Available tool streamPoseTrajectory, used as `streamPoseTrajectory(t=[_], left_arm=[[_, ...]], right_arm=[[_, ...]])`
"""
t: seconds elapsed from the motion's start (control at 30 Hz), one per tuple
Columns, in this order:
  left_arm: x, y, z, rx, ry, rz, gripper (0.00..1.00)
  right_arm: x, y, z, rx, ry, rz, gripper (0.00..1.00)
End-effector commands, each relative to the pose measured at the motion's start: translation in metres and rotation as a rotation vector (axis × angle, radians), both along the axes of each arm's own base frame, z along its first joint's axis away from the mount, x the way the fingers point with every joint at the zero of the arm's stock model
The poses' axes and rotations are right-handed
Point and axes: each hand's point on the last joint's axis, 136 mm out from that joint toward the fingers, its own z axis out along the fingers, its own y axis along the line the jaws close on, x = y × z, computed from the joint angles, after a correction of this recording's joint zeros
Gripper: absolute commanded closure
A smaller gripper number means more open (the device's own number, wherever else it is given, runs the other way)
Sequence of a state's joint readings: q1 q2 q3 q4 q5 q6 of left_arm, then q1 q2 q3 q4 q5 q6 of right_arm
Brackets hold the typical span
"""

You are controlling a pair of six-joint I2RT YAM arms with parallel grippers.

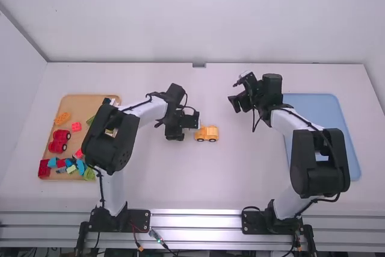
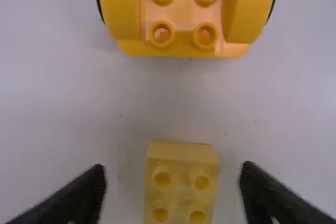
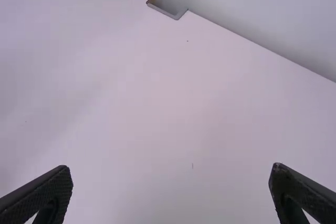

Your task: Assemble lego blocks to make yellow taxi

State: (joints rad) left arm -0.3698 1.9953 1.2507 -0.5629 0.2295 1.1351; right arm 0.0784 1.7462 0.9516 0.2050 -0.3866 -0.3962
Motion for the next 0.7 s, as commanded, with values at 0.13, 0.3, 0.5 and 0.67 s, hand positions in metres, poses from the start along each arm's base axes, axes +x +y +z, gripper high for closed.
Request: streamPoseTrajectory(t=[0.13,0.3,0.5,0.67], left_arm=[[0.001,-0.002,-0.001,-0.014,0.008,-0.006,0.01],[-0.011,-0.001,0.018,-0.063,0.055,-0.112,0.01],[-0.009,-0.009,0.044,-0.385,0.061,-0.186,0.01],[-0.005,0.001,0.066,-0.712,0.01,-0.159,0.01]], right_arm=[[0.0,0.002,0.001,0.008,0.002,0.007,0.01],[-0.001,0.004,0.001,0.009,0.002,0.011,0.01],[-0.003,0.013,0.001,0.008,0.002,0.031,0.01],[-0.006,0.023,0.001,0.008,0.002,0.053,0.01]])
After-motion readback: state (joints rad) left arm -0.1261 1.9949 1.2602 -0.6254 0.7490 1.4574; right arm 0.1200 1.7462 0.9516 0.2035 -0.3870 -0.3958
